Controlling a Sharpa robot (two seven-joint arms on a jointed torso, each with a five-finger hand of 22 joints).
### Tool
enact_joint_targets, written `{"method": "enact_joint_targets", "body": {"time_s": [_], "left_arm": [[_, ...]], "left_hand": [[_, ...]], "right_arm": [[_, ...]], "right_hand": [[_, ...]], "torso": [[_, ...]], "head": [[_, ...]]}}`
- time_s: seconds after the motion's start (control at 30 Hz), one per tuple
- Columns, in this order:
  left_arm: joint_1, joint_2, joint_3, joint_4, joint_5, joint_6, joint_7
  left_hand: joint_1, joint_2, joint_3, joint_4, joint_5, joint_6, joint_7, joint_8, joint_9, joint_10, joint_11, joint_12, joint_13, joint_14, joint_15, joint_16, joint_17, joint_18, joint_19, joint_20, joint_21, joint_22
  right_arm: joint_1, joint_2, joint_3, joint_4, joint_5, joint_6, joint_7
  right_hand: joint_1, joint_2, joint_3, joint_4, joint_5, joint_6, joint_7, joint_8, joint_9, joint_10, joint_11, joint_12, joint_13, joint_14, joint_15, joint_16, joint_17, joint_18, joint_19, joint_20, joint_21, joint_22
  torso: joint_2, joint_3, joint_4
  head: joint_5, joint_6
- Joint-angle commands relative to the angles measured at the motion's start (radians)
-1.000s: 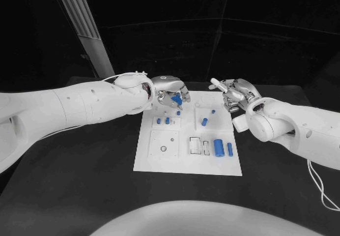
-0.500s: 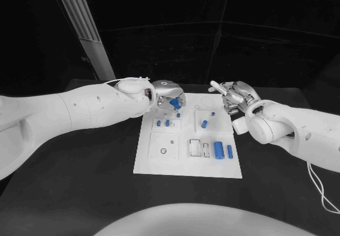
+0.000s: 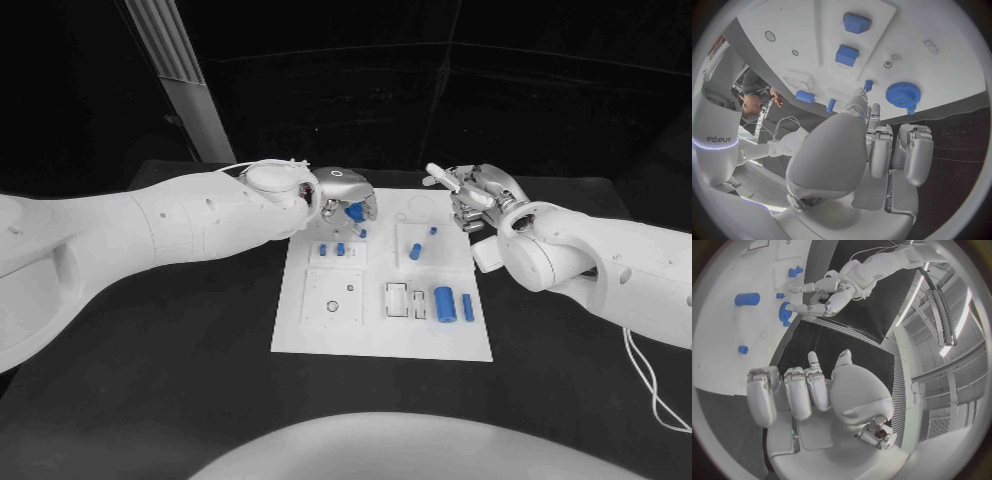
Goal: Assemble the parts on the task board
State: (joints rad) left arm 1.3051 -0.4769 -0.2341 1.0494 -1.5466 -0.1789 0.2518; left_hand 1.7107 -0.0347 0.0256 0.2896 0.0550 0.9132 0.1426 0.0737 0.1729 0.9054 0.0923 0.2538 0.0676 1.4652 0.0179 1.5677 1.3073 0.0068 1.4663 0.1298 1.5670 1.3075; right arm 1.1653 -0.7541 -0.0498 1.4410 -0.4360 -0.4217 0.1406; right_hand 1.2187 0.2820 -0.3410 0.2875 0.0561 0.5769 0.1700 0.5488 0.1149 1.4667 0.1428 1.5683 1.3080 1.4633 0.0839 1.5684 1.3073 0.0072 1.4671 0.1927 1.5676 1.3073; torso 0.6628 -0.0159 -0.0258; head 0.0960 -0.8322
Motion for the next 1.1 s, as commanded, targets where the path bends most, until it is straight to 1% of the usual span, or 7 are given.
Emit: {"method": "enact_joint_targets", "body": {"time_s": [0.03,0.2,0.33,0.5,0.77,0.9,1.1], "left_arm": [[-0.005,0.006,0.000,-0.008,-0.012,0.032,-0.019],[-0.014,0.014,0.000,-0.020,-0.012,0.040,-0.018],[-0.017,0.016,0.000,-0.023,-0.012,0.044,-0.019],[-0.019,0.017,0.000,-0.024,-0.025,0.047,-0.021],[-0.021,0.025,0.001,-0.034,-0.039,0.054,-0.031],[-0.021,0.029,0.001,-0.038,-0.042,0.060,-0.041],[-0.022,0.037,0.001,-0.047,-0.048,0.065,-0.050]], "left_hand": [[0.011,0.002,0.007,-0.002,-0.007,0.004,-0.004,-0.003,-0.002,-0.005,-0.006,-0.005,-0.002,0.106,-0.010,0.003,0.263,-0.007,0.105,-0.009,0.004,0.263],[0.020,0.005,0.012,-0.003,-0.007,0.011,-0.006,-0.002,-0.005,-0.001,-0.008,-0.006,-0.004,0.106,-0.012,0.003,0.263,-0.007,0.105,-0.011,0.004,0.263],[0.024,0.007,0.015,-0.003,-0.007,0.016,-0.007,0.000,-0.006,0.001,-0.008,-0.007,-0.004,0.106,-0.012,0.003,0.263,-0.007,0.105,-0.012,0.004,0.263],[0.027,0.008,0.017,-0.003,-0.007,0.020,-0.007,0.001,-0.007,0.003,-0.009,-0.008,-0.005,0.106,-0.013,0.003,0.263,-0.007,0.105,-0.013,0.004,0.263],[0.035,0.011,0.024,-0.003,-0.006,0.028,-0.010,0.002,-0.010,0.008,-0.012,-0.010,-0.005,0.106,-0.014,0.003,0.263,-0.007,0.105,-0.015,0.004,0.263],[0.045,0.017,0.033,-0.004,-0.006,0.028,-0.010,-0.001,-0.013,0.008,-0.012,-0.014,-0.006,0.106,-0.015,0.003,0.263,-0.007,0.105,-0.016,0.004,0.263],[0.057,0.025,0.046,-0.004,-0.006,0.031,-0.010,-0.002,-0.017,0.011,-0.012,-0.018,-0.006,0.106,-0.014,0.003,0.263,-0.007,0.105,-0.017,0.004,0.263]], "right_arm": [[0.002,0.002,0.001,0.001,-0.001,0.007,0.007],[0.002,0.002,0.001,0.001,0.002,0.009,0.006],[0.002,0.001,0.001,0.001,0.007,0.012,0.004],[0.002,0.002,0.001,0.000,0.010,0.014,0.002],[0.002,0.003,0.001,-0.001,0.016,0.017,-0.004],[0.002,0.003,0.001,0.000,0.017,0.018,-0.006],[0.002,0.003,0.001,0.001,0.017,0.019,-0.008]], "right_hand": [[0.011,0.002,0.006,0.001,0.005,0.002,0.043,0.004,-0.001,0.095,-0.005,-0.002,0.254,0.108,-0.006,0.002,0.264,-0.007,0.104,-0.006,0.003,0.263],[0.011,0.002,0.006,0.001,0.005,0.002,0.043,0.004,-0.001,0.095,-0.005,-0.002,0.254,0.108,-0.006,0.002,0.264,-0.007,0.104,-0.006,0.003,0.263],[0.011,0.003,0.006,0.001,0.005,0.002,0.043,0.004,-0.001,0.096,-0.005,-0.002,0.255,0.108,-0.006,0.002,0.264,-0.007,0.104,-0.006,0.003,0.263],[0.012,0.003,0.007,0.001,0.005,0.002,0.043,0.004,-0.002,0.096,-0.005,-0.002,0.255,0.108,-0.006,0.002,0.264,-0.007,0.104,-0.006,0.003,0.263],[0.012,0.003,0.007,0.001,0.005,0.002,0.043,0.004,-0.002,0.096,-0.005,-0.002,0.255,0.108,-0.006,0.002,0.264,-0.007,0.104,-0.006,0.003,0.263],[0.012,0.004,0.007,0.002,0.005,0.001,0.043,0.003,-0.002,0.095,-0.005,-0.002,0.254,0.108,-0.006,0.002,0.264,-0.007,0.104,-0.006,0.003,0.263],[0.012,0.004,0.007,0.002,0.005,0.001,0.043,0.003,-0.002,0.095,-0.005,-0.002,0.254,0.108,-0.006,0.002,0.264,-0.007,0.104,-0.006,0.003,0.263]], "torso": [[0.000,0.0001,-0.0004],[0.000,-0.0004,0.0006],[-0.001,0.0005,0.0004],[-0.001,-0.0007,0.0000],[0.000,0.0000,0.0006],[0.001,0.0003,-0.0006],[0.001,0.0004,-0.0006]], "head": [[-0.001,-0.003],[-0.002,-0.006],[-0.003,-0.008],[-0.003,-0.008],[-0.002,-0.010],[-0.001,-0.011],[-0.002,-0.012]]}}
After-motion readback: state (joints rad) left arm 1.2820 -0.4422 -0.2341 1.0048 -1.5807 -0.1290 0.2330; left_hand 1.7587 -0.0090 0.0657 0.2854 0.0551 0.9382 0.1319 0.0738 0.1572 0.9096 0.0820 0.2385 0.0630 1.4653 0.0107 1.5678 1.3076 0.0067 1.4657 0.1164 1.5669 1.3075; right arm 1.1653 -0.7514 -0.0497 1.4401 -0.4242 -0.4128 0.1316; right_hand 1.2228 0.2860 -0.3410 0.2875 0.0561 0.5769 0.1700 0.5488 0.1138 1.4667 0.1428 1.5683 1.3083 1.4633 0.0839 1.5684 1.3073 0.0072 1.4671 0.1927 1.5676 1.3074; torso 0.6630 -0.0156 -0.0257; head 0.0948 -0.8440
